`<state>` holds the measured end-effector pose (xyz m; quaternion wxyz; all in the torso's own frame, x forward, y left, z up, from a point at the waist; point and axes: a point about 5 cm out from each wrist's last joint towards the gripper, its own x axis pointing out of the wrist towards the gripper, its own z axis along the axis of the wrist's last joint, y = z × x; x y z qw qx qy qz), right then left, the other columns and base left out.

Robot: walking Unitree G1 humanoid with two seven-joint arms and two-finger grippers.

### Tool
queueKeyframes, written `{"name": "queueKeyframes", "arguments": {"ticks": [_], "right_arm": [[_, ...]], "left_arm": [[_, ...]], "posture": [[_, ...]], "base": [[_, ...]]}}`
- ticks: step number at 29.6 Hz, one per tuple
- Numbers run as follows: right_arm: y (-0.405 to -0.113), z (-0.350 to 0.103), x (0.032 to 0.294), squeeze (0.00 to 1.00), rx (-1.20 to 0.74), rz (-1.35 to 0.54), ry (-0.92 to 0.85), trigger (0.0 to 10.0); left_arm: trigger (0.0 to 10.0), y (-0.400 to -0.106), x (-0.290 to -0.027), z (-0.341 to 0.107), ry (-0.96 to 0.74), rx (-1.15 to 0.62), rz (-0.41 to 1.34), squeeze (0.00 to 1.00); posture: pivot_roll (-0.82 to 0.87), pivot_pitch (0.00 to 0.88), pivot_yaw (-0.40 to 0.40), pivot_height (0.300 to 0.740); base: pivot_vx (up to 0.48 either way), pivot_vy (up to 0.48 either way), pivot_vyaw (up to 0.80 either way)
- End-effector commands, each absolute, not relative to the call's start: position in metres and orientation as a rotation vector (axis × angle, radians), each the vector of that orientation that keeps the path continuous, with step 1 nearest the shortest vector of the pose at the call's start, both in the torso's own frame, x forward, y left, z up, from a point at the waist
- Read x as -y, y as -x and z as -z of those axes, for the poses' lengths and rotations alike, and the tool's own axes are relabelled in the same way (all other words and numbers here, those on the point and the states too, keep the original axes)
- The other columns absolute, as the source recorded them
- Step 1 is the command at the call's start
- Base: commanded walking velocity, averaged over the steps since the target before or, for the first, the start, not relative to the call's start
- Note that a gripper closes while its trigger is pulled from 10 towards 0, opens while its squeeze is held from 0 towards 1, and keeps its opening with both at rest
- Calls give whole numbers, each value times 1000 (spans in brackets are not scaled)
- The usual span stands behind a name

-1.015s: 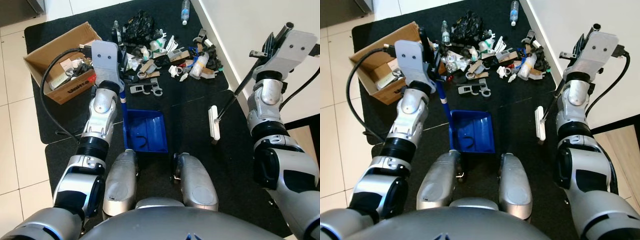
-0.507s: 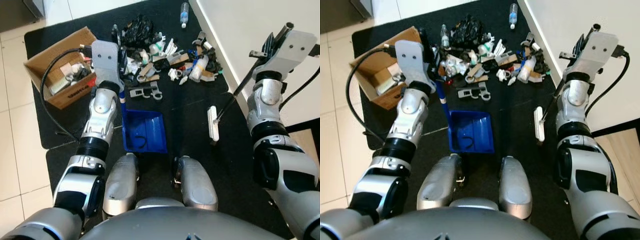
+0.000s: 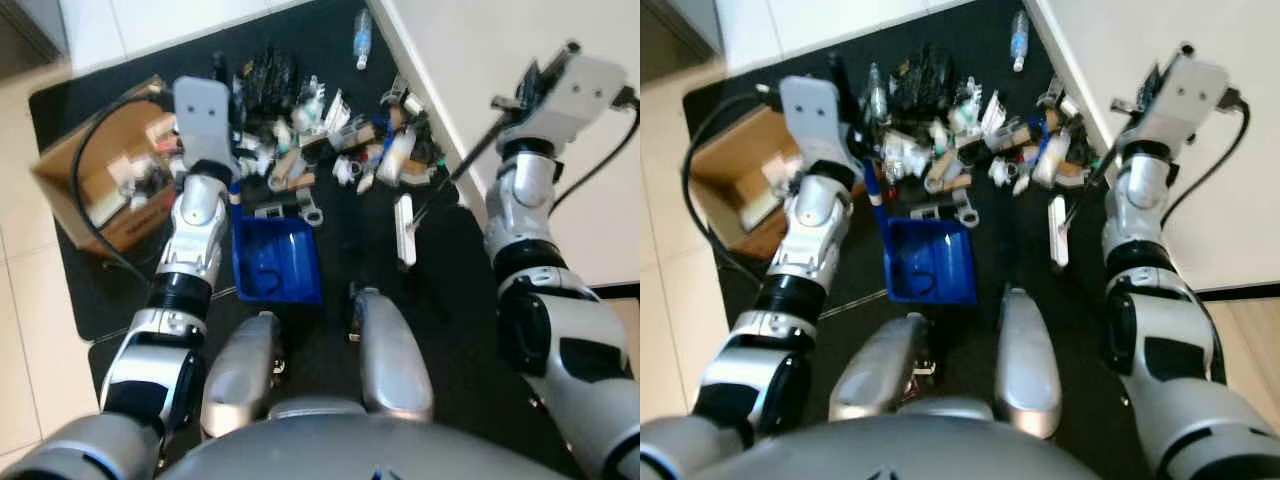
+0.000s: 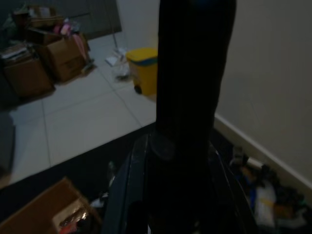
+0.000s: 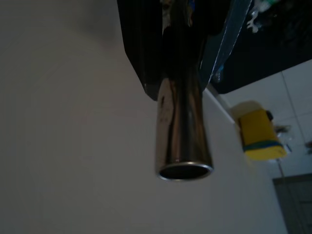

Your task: Sweep floor

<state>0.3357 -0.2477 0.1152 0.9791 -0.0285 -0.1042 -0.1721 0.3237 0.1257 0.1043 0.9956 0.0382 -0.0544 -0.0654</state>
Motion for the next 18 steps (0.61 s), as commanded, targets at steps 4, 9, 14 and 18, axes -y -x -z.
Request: {"name": "queueKeyframes", "arguments": {"ticks": [4,9,14,18], "right_arm": [[-337,-118,247,0,225,341,71,10000],[-337,-118,247,0,225,341,69,10000],[-337,-118,247,0,226,340,69,10000],[-337,-118,246,0,226,338,70,10000]], "left_arm": [[10000,-321,-127,-103,-72,118,126,0],[10000,-320,-128,-103,-76,122,129,0],[10000,-320,-128,-103,-80,124,133,0],[10000,-320,-127,-103,-84,127,139,0]], "posture": [[107,109,17,740],[108,108,18,740],[110,106,18,740],[109,104,19,740]], "base": [[315,0,0],[0,0,0],[0,0,0],[0,0,0]]}}
